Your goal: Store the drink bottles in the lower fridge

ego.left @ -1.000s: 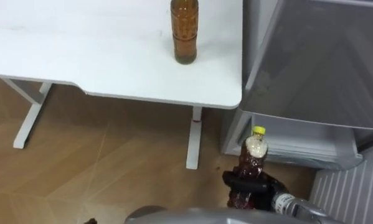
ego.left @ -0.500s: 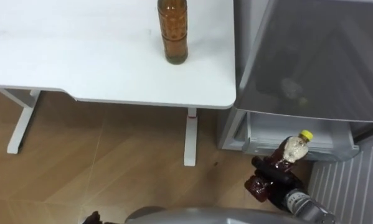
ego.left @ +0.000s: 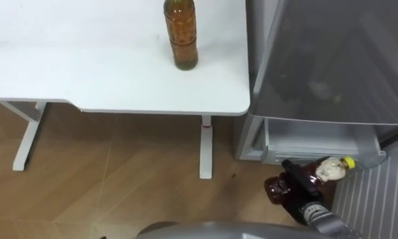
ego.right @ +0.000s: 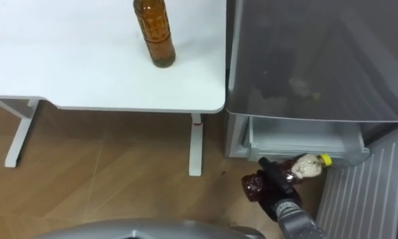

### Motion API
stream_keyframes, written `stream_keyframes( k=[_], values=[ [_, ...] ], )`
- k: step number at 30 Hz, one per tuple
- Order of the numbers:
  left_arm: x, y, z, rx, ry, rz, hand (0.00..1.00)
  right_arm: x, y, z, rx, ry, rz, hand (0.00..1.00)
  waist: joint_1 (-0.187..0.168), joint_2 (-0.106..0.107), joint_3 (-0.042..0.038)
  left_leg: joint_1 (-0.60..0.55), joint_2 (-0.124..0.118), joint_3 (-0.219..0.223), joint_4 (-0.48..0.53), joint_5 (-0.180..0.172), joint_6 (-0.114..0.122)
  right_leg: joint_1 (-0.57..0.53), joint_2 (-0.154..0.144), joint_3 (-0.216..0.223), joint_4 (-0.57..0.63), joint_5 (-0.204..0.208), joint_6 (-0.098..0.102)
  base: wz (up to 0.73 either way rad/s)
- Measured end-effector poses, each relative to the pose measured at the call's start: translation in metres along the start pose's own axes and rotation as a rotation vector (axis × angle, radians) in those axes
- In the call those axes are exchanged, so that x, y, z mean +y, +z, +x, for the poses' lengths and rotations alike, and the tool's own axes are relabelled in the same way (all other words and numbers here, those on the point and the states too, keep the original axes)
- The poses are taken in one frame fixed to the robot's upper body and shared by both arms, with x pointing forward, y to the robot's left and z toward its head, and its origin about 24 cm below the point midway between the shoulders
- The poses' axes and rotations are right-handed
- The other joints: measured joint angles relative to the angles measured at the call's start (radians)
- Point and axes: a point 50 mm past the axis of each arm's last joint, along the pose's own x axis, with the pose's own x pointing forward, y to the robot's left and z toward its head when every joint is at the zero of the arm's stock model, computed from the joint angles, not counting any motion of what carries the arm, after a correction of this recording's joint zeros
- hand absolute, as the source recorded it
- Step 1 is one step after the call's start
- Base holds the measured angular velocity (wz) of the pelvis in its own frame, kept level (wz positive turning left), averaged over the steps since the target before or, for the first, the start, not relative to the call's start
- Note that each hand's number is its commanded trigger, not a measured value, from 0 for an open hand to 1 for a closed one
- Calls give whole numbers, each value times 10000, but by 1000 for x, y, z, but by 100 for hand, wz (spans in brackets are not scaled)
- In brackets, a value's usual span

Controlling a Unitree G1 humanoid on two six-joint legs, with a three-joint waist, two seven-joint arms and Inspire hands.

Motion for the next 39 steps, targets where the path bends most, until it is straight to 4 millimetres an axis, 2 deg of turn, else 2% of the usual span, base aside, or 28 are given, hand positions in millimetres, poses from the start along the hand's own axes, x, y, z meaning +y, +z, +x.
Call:
stream_keyframes(
  k=[5,16,28,31,32,35,38,39],
  values=[
    [-2,-7,-1,282,-319,129,0,0,3,0,-201,-61,642,100,-49,-5,-2,-40,3,35,88,-2,-1,-25,9,68,29,0,0,-1],
    [-4,-8,-1,281,-659,394,0,-1,5,0,-283,17,1998,100,-60,55,-44,-56,-6,30,358,-2,-1,-33,6,111,100,-12,5,0],
    [1,-8,-1,270,-561,490,0,0,21,-1,-1147,35,2877,100,-62,95,-127,-390,-51,-47,533,7,12,-100,4,113,113,-19,12,6],
    [0,3,1,-12,-546,818,0,14,28,6,-1328,223,3133,100,-70,118,-138,-836,-52,-40,545,96,56,-594,-3,118,262,-17,10,6],
    [1,4,1,-13,-533,826,0,21,30,9,-1327,274,3173,100,-55,95,-119,-926,-57,-28,538,154,59,-730,-9,157,300,-8,-2,0],
    [2,21,3,-410,-487,844,0,43,33,18,-1271,507,3361,100,-24,95,-92,-1268,-48,-29,659,208,63,-1118,-23,82,377,28,-25,5],
    [5,46,4,-969,-404,887,0,70,42,23,-1356,1013,3600,100,7,115,-31,-1900,-41,-26,780,301,70,-1698,-52,-65,591,47,-44,11],
    [7,54,4,-1188,-348,893,0,81,45,24,-1369,1249,3675,100,39,92,25,-2070,-46,-25,772,346,70,-1918,-65,-72,696,48,-46,5]
  ],
)
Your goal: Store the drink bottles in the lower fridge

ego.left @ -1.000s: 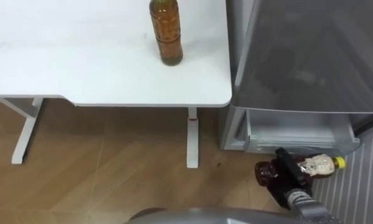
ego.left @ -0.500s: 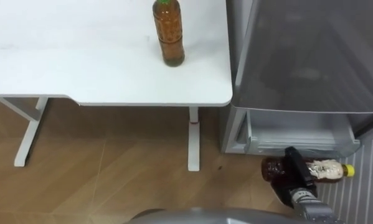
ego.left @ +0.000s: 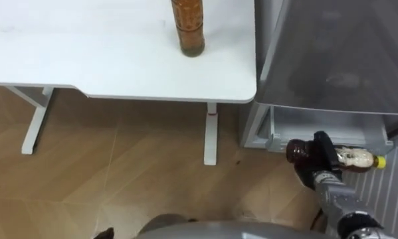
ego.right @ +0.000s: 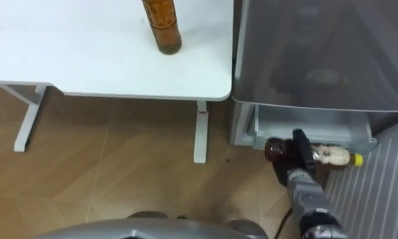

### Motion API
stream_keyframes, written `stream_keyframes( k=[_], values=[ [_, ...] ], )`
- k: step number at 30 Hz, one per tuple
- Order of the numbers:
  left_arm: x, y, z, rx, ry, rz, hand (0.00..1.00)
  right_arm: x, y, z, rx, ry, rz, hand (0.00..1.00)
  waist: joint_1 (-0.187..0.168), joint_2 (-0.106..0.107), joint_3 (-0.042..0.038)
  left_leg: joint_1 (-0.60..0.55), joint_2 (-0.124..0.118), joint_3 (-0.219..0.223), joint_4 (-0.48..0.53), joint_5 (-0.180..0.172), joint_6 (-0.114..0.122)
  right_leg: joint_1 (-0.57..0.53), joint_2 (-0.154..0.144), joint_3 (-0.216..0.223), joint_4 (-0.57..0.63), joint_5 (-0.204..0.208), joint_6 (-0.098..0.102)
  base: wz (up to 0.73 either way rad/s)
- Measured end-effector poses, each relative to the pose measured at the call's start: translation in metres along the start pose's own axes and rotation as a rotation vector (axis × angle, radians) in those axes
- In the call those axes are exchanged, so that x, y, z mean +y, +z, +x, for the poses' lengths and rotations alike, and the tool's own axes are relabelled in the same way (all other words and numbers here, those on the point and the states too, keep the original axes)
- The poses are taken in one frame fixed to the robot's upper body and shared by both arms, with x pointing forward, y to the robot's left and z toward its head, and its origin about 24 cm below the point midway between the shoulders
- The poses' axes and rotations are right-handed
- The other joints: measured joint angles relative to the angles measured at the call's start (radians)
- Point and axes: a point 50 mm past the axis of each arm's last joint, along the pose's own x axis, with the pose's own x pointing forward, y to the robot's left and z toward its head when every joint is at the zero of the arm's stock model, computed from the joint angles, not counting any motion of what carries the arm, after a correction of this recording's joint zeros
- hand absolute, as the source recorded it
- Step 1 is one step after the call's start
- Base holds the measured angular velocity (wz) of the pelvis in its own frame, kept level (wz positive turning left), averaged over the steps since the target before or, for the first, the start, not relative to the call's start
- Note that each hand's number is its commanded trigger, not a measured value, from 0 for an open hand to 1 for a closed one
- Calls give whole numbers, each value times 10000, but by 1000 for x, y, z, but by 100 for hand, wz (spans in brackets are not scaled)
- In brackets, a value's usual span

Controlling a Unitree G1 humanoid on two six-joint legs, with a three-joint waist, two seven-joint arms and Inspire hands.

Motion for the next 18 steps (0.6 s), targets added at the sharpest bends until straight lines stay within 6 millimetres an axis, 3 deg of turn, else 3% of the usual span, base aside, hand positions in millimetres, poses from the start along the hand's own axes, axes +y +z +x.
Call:
stream_keyframes(
  k=[10,12,14,16,18],
  values=[
    [10,21,4,-382,175,-419,0,40,8,10,-330,537,687,100,339,-23,28,-1383,6,-52,224,79,26,-1337,-46,-322,216,121,-9,2],
    [14,33,4,-671,322,-360,0,49,17,11,-505,592,500,100,501,-1,38,-1752,-15,-283,244,207,47,-1869,-130,-477,577,106,3,10],
    [13,37,4,-865,330,-410,0,53,26,11,-657,589,429,100,577,18,82,-1750,-72,-327,47,355,79,-2229,-270,-513,1037,17,33,12],
    [14,38,4,-904,444,-448,0,67,30,11,-715,862,406,100,720,-37,127,-2053,-115,-228,71,367,79,-2498,-320,-512,1112,-23,33,-10],
    [14,42,4,-974,513,-324,0,87,36,11,-855,1160,418,100,737,-56,223,-2540,-224,-220,55,578,94,-2959,-395,-588,1185,-22,26,7]
  ],
)
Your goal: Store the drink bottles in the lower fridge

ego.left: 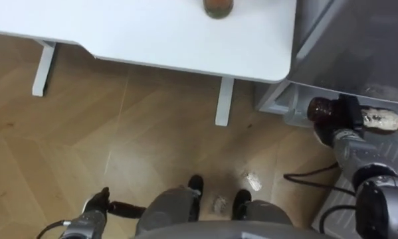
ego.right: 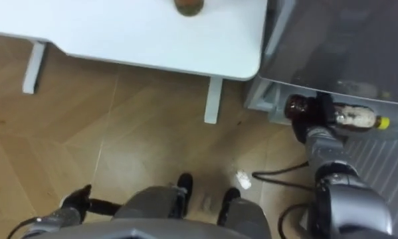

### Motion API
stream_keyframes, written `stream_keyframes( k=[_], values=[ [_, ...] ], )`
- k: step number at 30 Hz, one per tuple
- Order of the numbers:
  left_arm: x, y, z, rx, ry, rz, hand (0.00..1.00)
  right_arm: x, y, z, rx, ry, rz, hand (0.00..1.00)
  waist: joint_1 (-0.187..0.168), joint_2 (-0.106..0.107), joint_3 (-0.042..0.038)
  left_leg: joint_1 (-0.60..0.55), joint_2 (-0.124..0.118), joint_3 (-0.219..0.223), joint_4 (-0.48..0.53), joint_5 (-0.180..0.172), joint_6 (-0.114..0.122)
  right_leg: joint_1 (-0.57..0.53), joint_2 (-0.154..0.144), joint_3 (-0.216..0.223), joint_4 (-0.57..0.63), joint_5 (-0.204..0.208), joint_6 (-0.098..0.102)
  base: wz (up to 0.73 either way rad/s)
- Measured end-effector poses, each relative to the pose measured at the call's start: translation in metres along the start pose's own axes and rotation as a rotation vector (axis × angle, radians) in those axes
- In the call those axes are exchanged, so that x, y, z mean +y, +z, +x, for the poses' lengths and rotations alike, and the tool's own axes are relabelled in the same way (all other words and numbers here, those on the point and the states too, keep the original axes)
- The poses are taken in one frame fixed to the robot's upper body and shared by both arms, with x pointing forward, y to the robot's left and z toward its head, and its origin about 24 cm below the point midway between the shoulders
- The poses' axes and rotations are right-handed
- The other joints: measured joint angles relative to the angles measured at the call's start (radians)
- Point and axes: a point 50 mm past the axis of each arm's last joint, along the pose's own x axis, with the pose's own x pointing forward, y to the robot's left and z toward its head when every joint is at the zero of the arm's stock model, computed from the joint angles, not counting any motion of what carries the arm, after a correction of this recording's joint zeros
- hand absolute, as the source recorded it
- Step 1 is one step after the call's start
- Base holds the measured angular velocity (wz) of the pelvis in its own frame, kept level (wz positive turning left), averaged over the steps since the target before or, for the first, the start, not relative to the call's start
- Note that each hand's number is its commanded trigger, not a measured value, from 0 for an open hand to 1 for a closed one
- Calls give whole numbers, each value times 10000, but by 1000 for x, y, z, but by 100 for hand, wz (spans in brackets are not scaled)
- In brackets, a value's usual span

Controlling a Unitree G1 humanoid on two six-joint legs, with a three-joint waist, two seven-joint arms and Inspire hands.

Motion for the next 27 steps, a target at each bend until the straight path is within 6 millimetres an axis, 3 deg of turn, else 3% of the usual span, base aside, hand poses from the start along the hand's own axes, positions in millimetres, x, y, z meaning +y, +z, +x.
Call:
stream_keyframes(
  k=[6,12,24,25,26,27],
  values=[
    [5,2,0,-127,311,84,0,32,18,1,-448,359,-138,100,147,-122,96,-1154,-12,43,394,178,27,-1233,-153,-15,669,-19,-44,8],
    [13,17,1,-664,634,759,0,66,13,1,-363,925,-126,100,198,-290,202,-2226,-55,289,1018,210,75,-2489,-337,175,1655,-175,-133,-4],
    [11,23,2,-850,682,1083,0,97,21,-3,-555,1434,-86,100,213,-356,198,-2968,-309,300,1360,411,153,-3398,-634,301,2465,-334,-73,5],
    [11,23,2,-841,680,1089,0,98,22,-3,-574,1453,-85,97,216,-355,197,-2981,-316,302,1385,410,155,-3406,-643,303,2475,-338,-69,4],
    [11,23,2,-842,678,1094,0,98,22,-4,-595,1448,-86,71,223,-353,197,-2981,-321,303,1385,410,155,-3407,-648,305,2477,-341,-65,0],
    [11,22,2,-819,678,1100,0,99,23,-4,-620,1408,-88,57,242,-349,195,-2982,-330,304,1384,410,156,-3412,-662,308,2486,-346,-56,0]
  ],
)
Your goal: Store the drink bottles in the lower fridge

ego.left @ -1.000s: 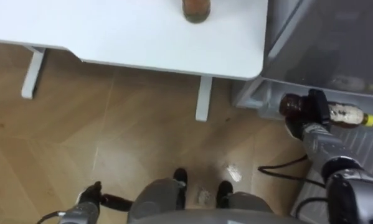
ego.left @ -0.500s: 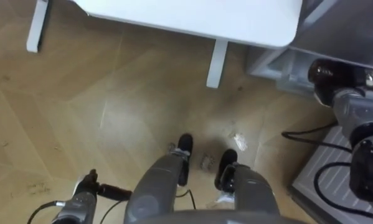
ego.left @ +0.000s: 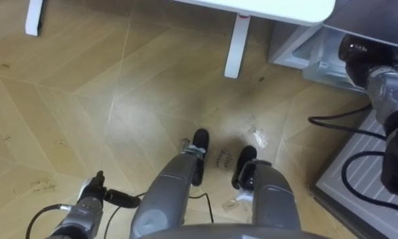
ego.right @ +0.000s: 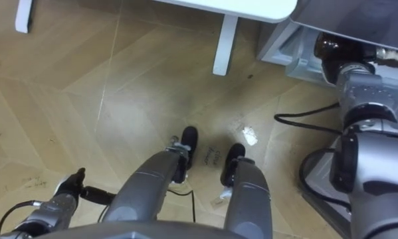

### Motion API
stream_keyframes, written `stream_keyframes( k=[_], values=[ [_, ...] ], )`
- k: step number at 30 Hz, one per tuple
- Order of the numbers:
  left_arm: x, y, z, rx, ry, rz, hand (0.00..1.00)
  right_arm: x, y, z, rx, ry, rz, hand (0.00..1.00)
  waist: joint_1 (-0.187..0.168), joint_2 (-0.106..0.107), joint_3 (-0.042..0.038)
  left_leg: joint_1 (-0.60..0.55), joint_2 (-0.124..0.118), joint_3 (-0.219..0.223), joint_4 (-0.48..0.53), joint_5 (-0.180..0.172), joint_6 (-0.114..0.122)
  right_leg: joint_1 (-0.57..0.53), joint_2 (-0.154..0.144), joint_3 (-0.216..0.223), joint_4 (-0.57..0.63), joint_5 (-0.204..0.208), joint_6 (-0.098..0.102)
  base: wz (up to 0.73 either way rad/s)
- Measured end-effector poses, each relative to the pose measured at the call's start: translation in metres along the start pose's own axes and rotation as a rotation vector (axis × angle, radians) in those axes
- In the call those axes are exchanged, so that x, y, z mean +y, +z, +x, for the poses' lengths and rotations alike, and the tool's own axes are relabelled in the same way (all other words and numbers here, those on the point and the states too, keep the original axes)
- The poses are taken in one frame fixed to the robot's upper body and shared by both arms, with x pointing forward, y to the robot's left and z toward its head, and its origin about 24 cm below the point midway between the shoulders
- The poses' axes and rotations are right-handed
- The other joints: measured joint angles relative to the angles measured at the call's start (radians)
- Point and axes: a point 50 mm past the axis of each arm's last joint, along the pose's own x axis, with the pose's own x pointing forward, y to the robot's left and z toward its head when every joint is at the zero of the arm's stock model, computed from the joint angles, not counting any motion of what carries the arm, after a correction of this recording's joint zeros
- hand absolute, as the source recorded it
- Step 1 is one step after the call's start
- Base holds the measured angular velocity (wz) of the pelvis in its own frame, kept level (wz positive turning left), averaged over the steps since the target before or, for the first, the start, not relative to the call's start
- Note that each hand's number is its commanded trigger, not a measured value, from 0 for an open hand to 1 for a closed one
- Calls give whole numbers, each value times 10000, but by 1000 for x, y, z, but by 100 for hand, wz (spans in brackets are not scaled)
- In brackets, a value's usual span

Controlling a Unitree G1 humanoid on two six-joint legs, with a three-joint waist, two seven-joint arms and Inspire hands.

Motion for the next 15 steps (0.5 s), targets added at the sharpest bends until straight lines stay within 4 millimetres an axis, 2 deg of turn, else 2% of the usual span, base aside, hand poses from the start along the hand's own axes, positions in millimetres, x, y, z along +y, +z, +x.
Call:
stream_keyframes(
  k=[1,6,15],
  values=[
    [0,0,0,15,0,3,0,0,0,0,-10,-16,-3,0,5,2,-1,1,-4,1,0,0,0,-1,-7,-1,7,-1,2,0],
    [0,0,0,20,-7,5,0,6,2,0,-75,114,-124,0,40,15,-6,-78,-21,171,0,12,33,-213,-83,70,184,-49,-1,-3],
    [-1,0,0,38,-25,0,0,10,9,-1,-248,140,-232,0,61,75,-11,-77,-16,199,12,12,26,-269,-122,77,342,-156,-71,0]
  ],
)
